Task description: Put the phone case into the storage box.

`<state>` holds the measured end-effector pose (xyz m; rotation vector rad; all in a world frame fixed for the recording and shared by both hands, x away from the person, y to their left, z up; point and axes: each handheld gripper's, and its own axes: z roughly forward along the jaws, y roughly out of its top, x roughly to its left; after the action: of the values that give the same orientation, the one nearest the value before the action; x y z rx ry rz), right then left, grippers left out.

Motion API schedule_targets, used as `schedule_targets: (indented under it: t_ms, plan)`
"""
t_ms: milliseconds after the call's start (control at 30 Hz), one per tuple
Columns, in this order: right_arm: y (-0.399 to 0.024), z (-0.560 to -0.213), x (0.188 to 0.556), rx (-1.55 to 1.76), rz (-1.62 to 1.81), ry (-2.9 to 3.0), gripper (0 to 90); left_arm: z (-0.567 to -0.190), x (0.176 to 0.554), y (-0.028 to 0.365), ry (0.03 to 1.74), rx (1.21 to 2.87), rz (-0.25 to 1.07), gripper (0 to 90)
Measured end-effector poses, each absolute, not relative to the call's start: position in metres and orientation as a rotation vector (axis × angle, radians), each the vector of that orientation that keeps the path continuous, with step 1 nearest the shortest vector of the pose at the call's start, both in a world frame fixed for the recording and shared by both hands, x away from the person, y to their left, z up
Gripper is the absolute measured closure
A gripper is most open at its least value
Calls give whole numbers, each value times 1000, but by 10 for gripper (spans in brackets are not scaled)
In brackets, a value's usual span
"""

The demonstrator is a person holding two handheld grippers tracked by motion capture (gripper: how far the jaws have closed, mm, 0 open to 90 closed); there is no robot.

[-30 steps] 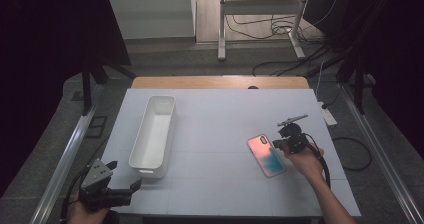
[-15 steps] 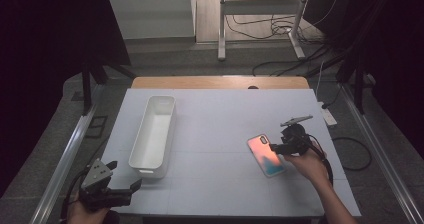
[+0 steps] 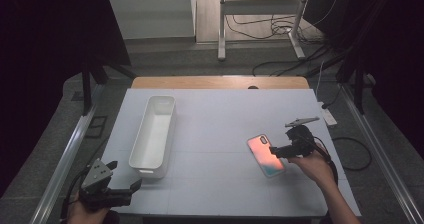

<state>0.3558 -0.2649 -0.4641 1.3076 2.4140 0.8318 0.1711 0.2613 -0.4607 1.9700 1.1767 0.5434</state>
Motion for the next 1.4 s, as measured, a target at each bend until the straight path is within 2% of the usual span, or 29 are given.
schedule_targets:
  t_ms: [500, 1400]
  plan:
    - [-269, -467, 355, 1365, 902, 2455, 0, -461, 171, 261, 1173, 1975, 542, 30]
    - [-268, -508, 357, 1347, 672, 2520, 0, -461, 172, 262, 1178, 1969, 524, 30]
